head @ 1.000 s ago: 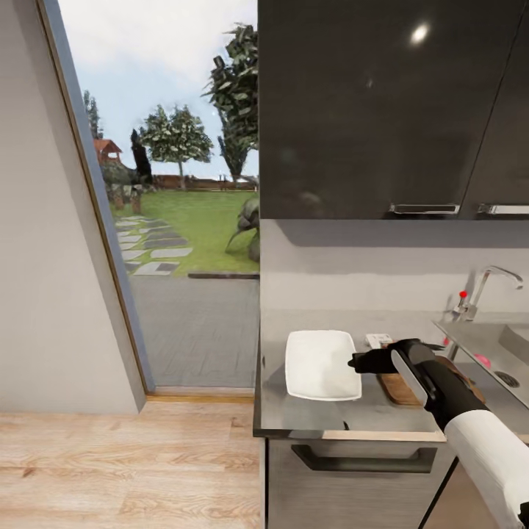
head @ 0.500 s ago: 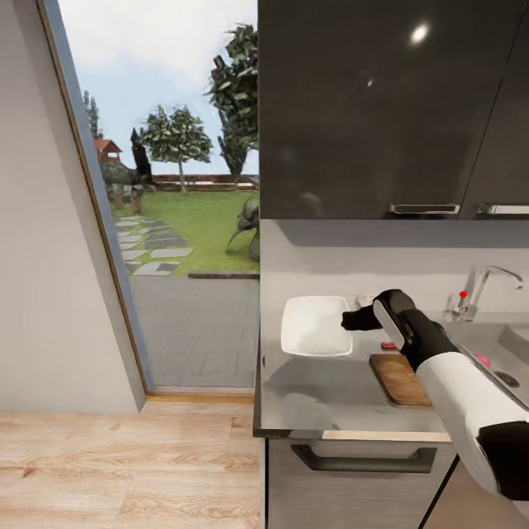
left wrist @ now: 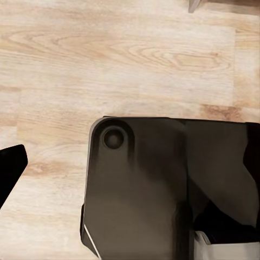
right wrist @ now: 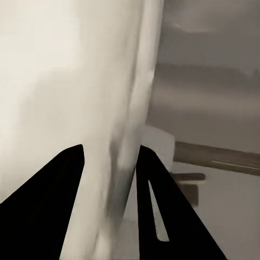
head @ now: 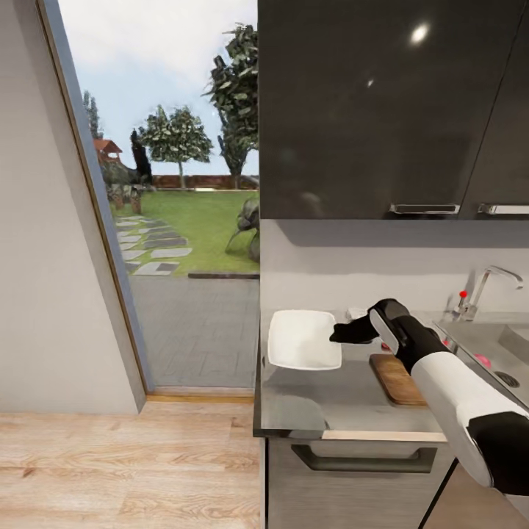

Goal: In the kitchen, take the Vidalia onion out of the sink, dice it on the chopping board with the paring knife, put the diced onion into the bowl on the countertop, then place both the paring knife and the chopping board into the sink.

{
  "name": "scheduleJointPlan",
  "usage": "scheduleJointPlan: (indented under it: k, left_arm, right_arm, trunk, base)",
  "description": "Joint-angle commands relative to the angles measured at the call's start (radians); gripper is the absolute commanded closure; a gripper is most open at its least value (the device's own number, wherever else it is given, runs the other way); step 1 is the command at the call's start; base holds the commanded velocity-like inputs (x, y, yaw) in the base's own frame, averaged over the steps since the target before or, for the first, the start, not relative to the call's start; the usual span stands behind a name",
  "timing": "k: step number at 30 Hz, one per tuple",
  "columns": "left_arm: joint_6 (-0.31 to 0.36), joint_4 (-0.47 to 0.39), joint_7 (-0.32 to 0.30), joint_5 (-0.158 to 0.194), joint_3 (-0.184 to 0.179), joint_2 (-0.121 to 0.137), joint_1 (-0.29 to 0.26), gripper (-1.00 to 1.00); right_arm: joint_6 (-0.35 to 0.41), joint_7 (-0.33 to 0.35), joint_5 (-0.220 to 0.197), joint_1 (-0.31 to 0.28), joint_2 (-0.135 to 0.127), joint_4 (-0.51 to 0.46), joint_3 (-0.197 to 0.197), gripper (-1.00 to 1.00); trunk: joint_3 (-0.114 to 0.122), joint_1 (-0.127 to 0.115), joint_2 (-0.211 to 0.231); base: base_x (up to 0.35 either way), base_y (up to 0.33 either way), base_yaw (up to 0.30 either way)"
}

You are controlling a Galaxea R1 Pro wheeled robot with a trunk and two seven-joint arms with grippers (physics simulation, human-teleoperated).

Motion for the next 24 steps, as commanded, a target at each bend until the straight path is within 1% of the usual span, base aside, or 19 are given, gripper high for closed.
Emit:
scheduleJointPlan:
  k: [1,7,11,17,20,21,24]
  left_arm:
    - [-0.001,0.0,-0.001,0.005,0.0,0.0,0.001,-1.0]
    - [-0.001,0.003,-0.001,0.006,0.0,0.0,0.001,-1.0]
    - [-0.001,0.009,-0.001,0.006,0.0,0.0,0.001,-1.0]
    - [-0.002,0.019,-0.001,0.006,0.0,0.0,0.001,-1.0]
    - [-0.002,0.027,-0.001,0.005,0.0,0.0,0.001,-1.0]
    - [-0.002,0.032,-0.001,0.005,0.0,0.0,0.001,-1.0]
    - [-0.002,0.033,-0.001,0.006,0.0,0.0,0.001,-1.0]
  right_arm:
    - [0.002,0.012,-0.003,0.0,-0.005,0.008,0.006,1.0]
    - [0.002,0.029,-0.003,0.0,-0.015,0.043,0.007,1.0]
    - [0.002,0.03,-0.003,0.0,-0.016,0.058,0.007,1.0]
    - [0.001,0.031,-0.002,0.0,-0.016,0.116,0.008,1.0]
    - [0.001,0.031,0.007,0.0,-0.015,0.132,0.009,1.0]
    - [0.001,0.031,0.02,0.0,-0.014,0.139,0.015,1.0]
    - [0.001,0.032,0.026,0.0,-0.011,0.151,0.02,1.0]
  trunk:
    - [0.0,0.0,-0.001]
    - [0.0,0.0,-0.001]
    - [0.0,0.0,-0.001]
    - [0.0,0.0,-0.001]
    - [0.0,0.0,-0.001]
    - [0.0,0.0,-0.001]
    - [0.0,0.0,-0.001]
  base:
    - [0.0,0.0,0.0]
    - [0.0,0.0,0.0]
    - [0.0,0.0,0.0]
    - [0.0,0.0,0.0]
    - [0.0,0.0,0.0]
    - [0.0,0.0,0.0]
    - [0.0,0.0,0.0]
